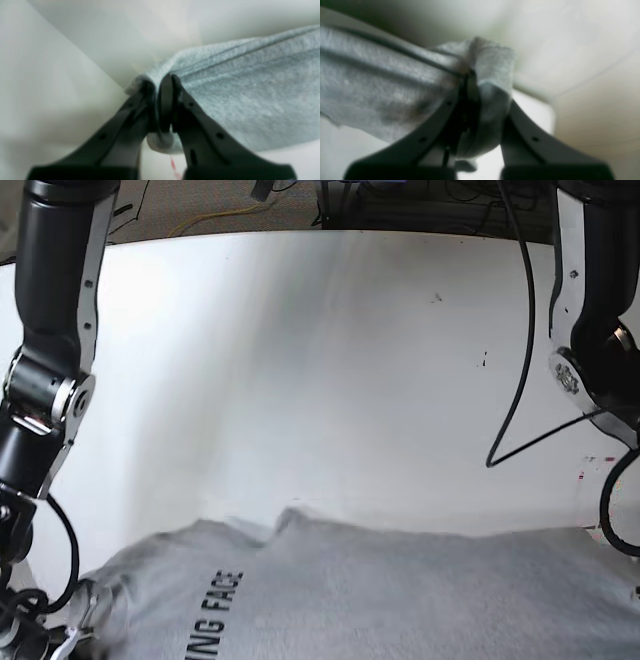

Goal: Fold the T-shirt properly
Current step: 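Lift the shirt with both grippers and fold it over itself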

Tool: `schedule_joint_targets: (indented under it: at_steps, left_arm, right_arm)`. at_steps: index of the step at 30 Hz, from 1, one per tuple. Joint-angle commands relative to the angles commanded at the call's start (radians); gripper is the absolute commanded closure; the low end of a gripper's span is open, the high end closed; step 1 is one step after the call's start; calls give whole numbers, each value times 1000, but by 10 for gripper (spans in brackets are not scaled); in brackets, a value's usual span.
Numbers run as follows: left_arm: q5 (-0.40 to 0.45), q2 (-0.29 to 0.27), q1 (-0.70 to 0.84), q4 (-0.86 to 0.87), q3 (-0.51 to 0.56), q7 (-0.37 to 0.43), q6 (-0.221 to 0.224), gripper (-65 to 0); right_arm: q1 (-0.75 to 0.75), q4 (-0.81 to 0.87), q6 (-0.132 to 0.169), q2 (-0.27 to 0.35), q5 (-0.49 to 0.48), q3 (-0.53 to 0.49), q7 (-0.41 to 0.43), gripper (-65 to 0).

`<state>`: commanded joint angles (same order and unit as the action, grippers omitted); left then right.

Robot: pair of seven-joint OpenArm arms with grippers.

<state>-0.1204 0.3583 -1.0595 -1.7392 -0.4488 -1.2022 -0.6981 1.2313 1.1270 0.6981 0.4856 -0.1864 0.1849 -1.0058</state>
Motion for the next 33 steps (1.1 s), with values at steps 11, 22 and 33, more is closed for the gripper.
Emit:
schedule_joint_targets:
  at_steps: [11, 22, 33]
  left_arm:
    - [-9, -40, 241, -140, 32, 0, 0, 0]
    - [-11, -68, 773, -203, -28, 5, 0, 0]
    - [-8, -80, 1114, -203, -140, 23, 0, 0]
  right_arm:
    - [-313, 330, 0, -38, -2, 135, -172, 0]
    - [-907, 485, 0, -198, -2, 353, -169, 0]
    - [-1197, 555, 0, -284, -2, 411, -175, 0]
